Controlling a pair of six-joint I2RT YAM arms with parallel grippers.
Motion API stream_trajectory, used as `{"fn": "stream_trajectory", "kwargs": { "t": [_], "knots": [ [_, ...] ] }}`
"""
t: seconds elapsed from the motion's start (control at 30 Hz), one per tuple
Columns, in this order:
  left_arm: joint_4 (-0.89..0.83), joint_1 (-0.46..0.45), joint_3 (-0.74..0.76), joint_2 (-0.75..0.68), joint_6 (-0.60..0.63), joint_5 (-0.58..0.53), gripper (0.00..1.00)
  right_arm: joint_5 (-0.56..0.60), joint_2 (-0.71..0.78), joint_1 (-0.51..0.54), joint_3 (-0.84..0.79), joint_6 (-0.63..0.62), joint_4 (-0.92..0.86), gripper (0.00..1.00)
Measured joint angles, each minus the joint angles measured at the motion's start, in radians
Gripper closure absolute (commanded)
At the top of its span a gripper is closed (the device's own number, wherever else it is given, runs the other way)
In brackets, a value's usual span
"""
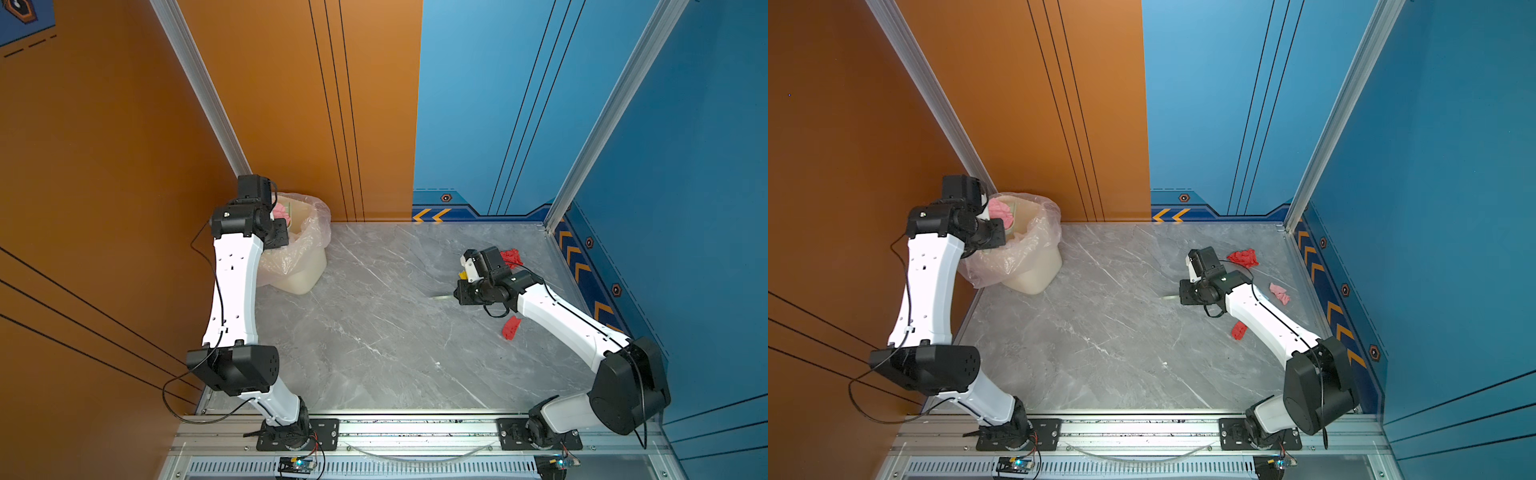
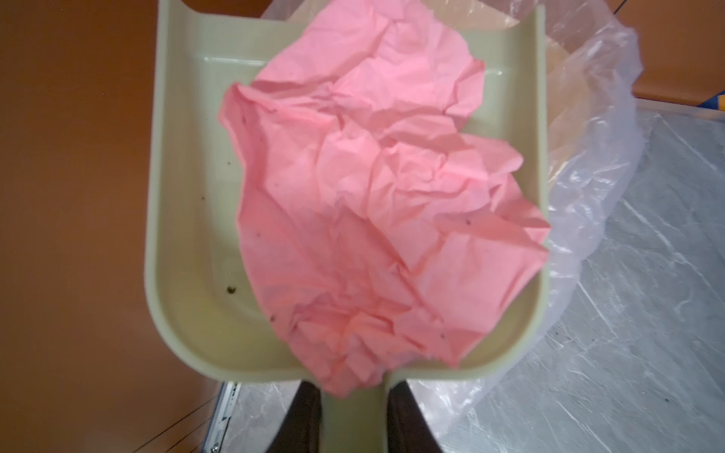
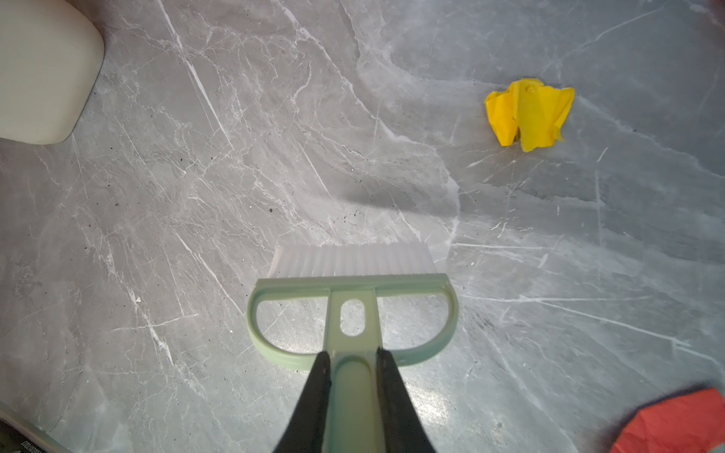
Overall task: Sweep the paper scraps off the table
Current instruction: 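Tilt the dustpan over the bin with the left gripper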
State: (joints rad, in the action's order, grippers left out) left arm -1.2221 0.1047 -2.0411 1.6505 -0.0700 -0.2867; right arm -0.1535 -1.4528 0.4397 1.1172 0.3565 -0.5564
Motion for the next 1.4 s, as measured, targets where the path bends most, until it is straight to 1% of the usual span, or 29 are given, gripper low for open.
{"fn": "stream_trajectory", "kwargs": {
  "t": [0.43,0.67,0.77,0.97,1.2,1.4],
  "knots": [
    [-0.096,0.000,-0.087,0.065,0.084,-0.220,1.00,-0.003,0.000,0.002,0.000,0.000,0.008,1.00],
    [-0.116,-0.010,-0.112,0.100,0.160,-0.340,1.00,-0.011,-0.004,0.006,0.000,0.000,0.021,1.00],
    [-0.119,-0.018,-0.122,0.103,0.193,-0.372,1.00,-0.012,-0.011,0.006,0.000,0.000,0.027,1.00],
    [-0.122,-0.062,-0.140,0.127,0.290,-0.477,1.00,-0.018,-0.016,0.006,0.000,-0.003,0.038,1.00],
    [-0.125,-0.126,-0.172,0.209,0.392,-0.596,1.00,-0.018,-0.016,0.006,-0.013,-0.019,0.063,1.00],
    [-0.125,-0.157,-0.209,0.246,0.494,-0.665,1.00,-0.022,-0.016,-0.005,-0.051,-0.039,0.073,1.00]
  ]
}}
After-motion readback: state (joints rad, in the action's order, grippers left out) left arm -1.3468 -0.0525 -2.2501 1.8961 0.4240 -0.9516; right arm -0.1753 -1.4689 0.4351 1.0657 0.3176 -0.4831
